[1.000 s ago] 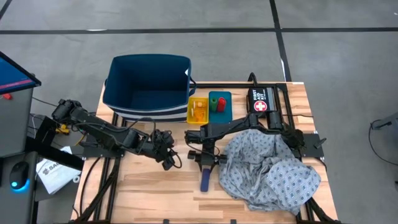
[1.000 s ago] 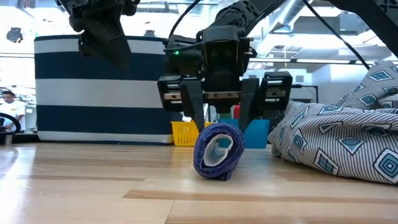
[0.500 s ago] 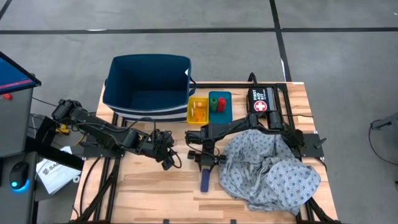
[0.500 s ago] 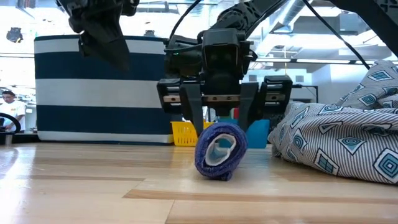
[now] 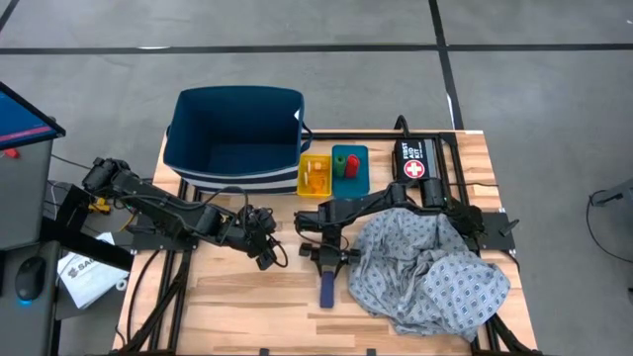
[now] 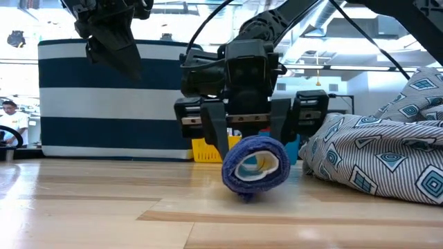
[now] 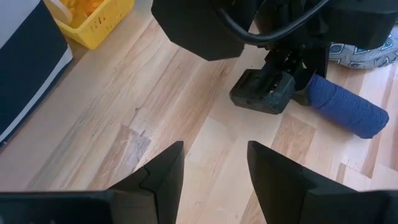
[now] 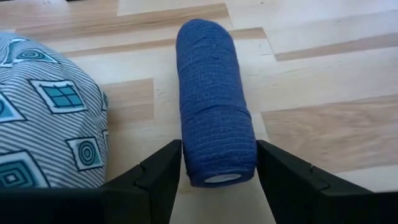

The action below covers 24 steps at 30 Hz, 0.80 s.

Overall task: Pick & place medical supplies in basket/bin
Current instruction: Put the blue bandage into the right blue bin

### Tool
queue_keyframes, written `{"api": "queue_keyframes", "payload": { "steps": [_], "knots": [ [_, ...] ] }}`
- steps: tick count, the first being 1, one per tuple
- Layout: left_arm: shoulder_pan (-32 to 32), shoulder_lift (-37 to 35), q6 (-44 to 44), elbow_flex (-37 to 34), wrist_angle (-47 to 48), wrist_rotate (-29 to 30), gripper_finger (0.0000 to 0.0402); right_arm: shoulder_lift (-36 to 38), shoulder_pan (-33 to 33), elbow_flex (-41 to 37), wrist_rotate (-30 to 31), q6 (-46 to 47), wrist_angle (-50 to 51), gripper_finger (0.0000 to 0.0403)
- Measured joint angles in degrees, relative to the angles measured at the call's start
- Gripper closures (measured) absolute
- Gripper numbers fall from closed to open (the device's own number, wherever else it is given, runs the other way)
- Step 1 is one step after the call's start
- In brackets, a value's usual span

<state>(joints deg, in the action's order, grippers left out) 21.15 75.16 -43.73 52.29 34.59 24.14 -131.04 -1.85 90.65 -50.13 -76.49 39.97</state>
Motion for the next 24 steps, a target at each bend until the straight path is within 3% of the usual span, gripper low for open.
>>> {"api": "queue_keyframes", "payload": {
  "steps": [7, 16, 24],
  "knots": [
    [0.0, 0.0, 0.0, 0.0, 0.0, 0.0, 0.0234, 0.0, 0.0, 0.0, -0.7, 0.0, -0.4, 0.0212],
    [0.0, 0.0, 0.0, 0.0, 0.0, 0.0, 0.0234, 0.0, 0.3, 0.0, -0.9, 0.0, -0.8, 0.0254],
    [0.0, 0.0, -0.1, 0.0, 0.0, 0.3, 0.0234, 0.7, 0.7, 0.0, -0.3, 1.3, -0.5, 0.0257]
  ]
}}
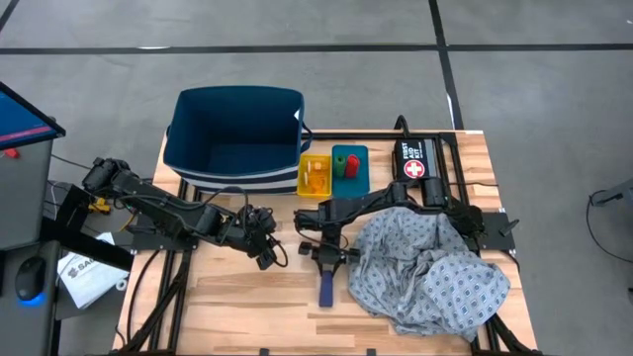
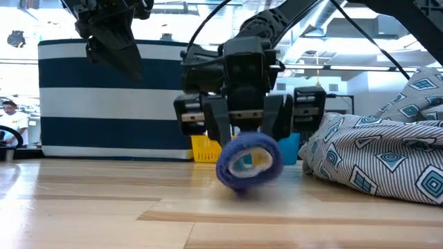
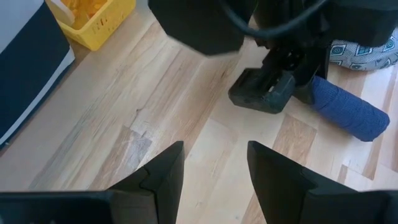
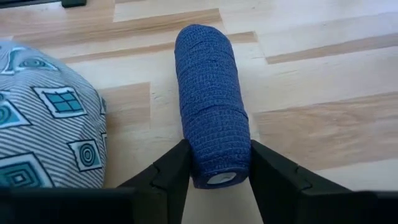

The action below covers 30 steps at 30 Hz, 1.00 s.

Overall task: Pick & place medical supplies in basket/bin
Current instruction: Put the blue bandage into the right blue bin

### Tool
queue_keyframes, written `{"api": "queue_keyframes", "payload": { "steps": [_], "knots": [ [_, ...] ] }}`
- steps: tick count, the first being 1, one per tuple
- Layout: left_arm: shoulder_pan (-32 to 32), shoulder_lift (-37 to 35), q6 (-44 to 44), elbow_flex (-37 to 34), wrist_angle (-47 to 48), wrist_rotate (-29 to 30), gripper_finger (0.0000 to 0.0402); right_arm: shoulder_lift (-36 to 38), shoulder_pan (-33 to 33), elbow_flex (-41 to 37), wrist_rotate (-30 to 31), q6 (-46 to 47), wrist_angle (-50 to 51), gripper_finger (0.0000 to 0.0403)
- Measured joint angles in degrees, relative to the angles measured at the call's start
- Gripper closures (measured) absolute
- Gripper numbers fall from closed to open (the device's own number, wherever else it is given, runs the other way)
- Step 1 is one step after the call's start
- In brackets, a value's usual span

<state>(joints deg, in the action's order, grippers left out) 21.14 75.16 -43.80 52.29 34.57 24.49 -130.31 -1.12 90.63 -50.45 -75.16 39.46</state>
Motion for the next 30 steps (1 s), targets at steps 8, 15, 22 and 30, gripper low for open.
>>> {"api": "queue_keyframes", "payload": {
  "steps": [8, 15, 22, 30],
  "knots": [
    [0.0, 0.0, -0.4, 0.0, 0.1, -0.1, 0.0234, 4.2, 1.2, 1.9, 7.3, 2.2, 4.4, 0.027],
    [0.2, 0.0, -1.5, 0.0, 0.9, -1.9, 0.0234, 10.7, 4.4, 1.9, 12.7, 6.3, 11.5, 0.027],
    [0.8, 0.0, -1.8, 0.0, 5.7, -2.2, 0.0234, 18.1, 7.0, 1.9, 23.7, 14.7, 17.0, 0.0271],
    [0.8, 0.0, 1.2, 0.0, 8.1, -1.4, 0.0234, 23.7, 8.7, 1.9, 45.1, 28.9, 22.7, 0.0271]
  ]
}}
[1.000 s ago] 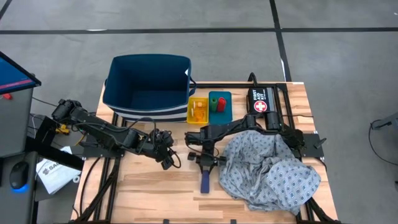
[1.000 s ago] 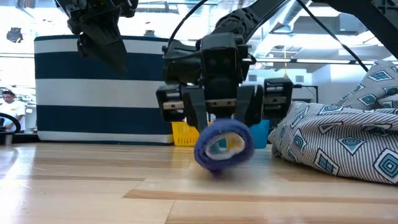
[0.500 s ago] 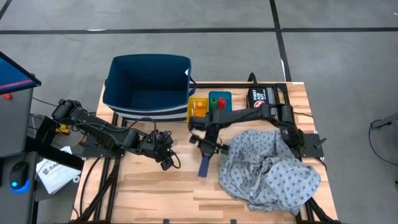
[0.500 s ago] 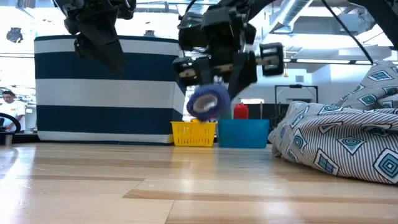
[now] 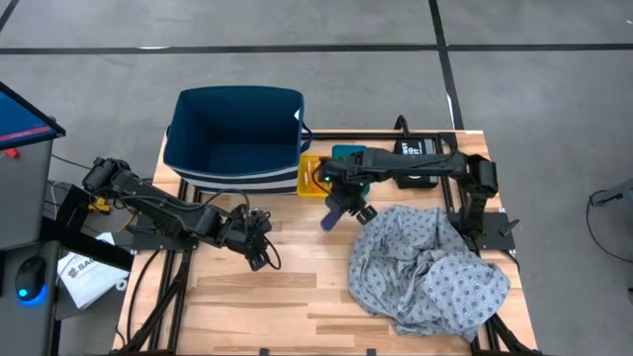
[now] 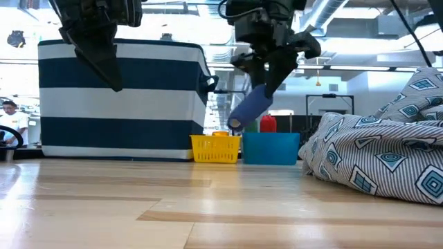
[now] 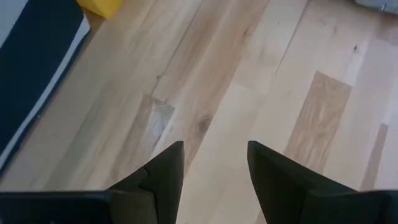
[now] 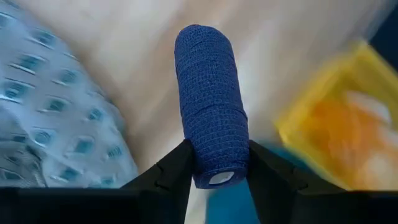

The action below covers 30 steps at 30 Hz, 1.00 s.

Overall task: Pick & place medical supplies in basket/bin
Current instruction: Put the blue bandage into the right blue bin

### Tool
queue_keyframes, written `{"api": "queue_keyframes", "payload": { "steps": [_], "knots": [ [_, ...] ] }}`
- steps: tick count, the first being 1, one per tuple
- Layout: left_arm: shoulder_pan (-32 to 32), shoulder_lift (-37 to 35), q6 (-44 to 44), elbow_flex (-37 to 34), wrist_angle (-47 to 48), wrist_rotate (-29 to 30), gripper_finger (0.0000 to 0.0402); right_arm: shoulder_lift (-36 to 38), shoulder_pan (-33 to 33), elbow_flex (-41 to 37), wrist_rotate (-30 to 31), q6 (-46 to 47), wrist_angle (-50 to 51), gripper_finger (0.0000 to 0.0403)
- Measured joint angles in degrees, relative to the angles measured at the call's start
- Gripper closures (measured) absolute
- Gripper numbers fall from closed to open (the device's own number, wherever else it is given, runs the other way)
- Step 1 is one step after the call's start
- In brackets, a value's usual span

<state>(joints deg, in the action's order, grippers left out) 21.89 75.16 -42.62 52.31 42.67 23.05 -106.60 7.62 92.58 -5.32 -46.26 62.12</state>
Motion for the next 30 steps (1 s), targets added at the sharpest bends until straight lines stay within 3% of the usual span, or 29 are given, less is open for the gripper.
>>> {"api": "queue_keyframes", "payload": {
  "steps": [5, 8, 14, 20, 30],
  "knots": [
    [0.0, 0.0, 0.6, 0.0, 0.0, 0.9, 0.0234, 1.9, 0.0, 0.0, 12.7, 9.8, 2.7, 0.0271],
    [0.0, 0.0, 0.7, 0.0, 0.0, 1.2, 0.0234, 3.2, 0.1, 0.0, 15.3, 12.9, 3.9, 0.0271],
    [2.1, 0.0, 0.7, 0.0, -0.1, 2.6, 0.0234, 4.5, 1.7, 5.1, 15.8, 23.4, 9.6, 0.0271],
    [4.2, 0.0, 0.5, 0.0, -0.1, 3.7, 0.0234, 4.3, 5.4, 12.3, 13.8, 27.3, 18.6, 0.0271],
    [4.5, 0.0, 0.1, 0.0, -1.4, 3.8, 0.0234, -0.4, 7.5, 12.9, 12.6, 30.7, 27.8, 0.0271]
  ]
}}
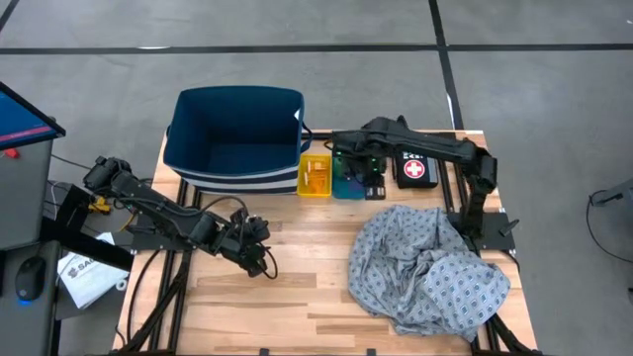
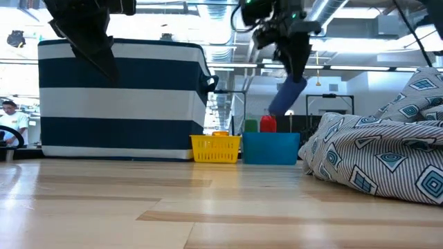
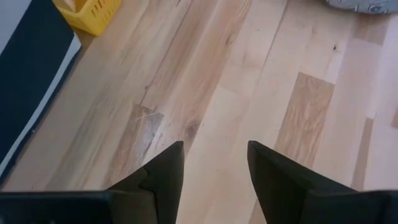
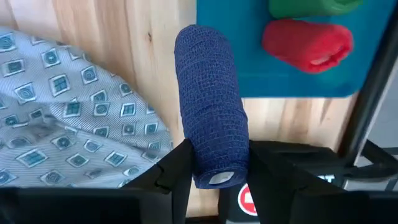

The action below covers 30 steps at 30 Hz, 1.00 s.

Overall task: Pick & place medical supplies in basket/bin
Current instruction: Put the blue bandage into the right blue bin

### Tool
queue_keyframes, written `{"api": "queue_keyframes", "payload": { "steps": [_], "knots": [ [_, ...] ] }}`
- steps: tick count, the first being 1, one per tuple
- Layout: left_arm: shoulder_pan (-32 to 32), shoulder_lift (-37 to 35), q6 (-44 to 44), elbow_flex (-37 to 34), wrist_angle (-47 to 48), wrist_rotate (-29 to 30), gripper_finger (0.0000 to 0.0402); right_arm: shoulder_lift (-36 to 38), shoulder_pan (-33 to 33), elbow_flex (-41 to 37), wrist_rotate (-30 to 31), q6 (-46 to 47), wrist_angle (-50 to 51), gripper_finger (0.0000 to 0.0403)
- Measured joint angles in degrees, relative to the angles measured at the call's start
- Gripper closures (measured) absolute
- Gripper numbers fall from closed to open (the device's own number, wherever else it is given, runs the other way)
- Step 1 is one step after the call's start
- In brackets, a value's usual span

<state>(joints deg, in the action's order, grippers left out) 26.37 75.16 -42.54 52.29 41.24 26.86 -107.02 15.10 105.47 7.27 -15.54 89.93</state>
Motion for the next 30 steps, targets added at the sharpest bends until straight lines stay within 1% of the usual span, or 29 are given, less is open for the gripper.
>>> {"api": "queue_keyframes", "payload": {
  "steps": [2, 7, 10, 15, 19, 25, 30],
  "knots": [
    [0.0, 0.0, 0.0, 0.0, -0.8, 0.1, 0.0234, -1.2, 0.0, 0.0, 0.2, -1.3, 0.0, 0.0271],
    [0.3, 0.0, -0.1, 0.0, -2.8, 0.1, 0.0234, -7.0, -0.3, 4.6, 4.5, -4.1, 0.2, 0.0281],
    [0.4, 0.0, -0.3, 0.0, -3.4, -0.1, 0.0234, -8.8, -0.5, 8.9, 9.1, -7.1, 0.1, 0.0288],
    [0.6, 0.0, -1.0, 0.0, -4.0, -0.1, 0.0234, -12.3, -0.8, 13.9, 14.1, -12.9, 0.0, 0.029],
    [0.6, 0.0, -1.0, 0.0, -4.2, -0.1, 0.0234, -12.4, -1.6, 14.2, 15.3, -15.8, 0.1, 0.029],
    [0.6, 0.0, -1.1, 0.0, -4.1, 0.7, 0.0234, -12.4, -3.3, 14.2, 15.2, -14.6, 0.1, 0.029],
    [0.6, 0.0, -0.9, 0.0, -4.1, 2.0, 0.0234, -12.3, -3.1, 12.8, 15.1, -14.0, 0.1, 0.029]
  ]
}}
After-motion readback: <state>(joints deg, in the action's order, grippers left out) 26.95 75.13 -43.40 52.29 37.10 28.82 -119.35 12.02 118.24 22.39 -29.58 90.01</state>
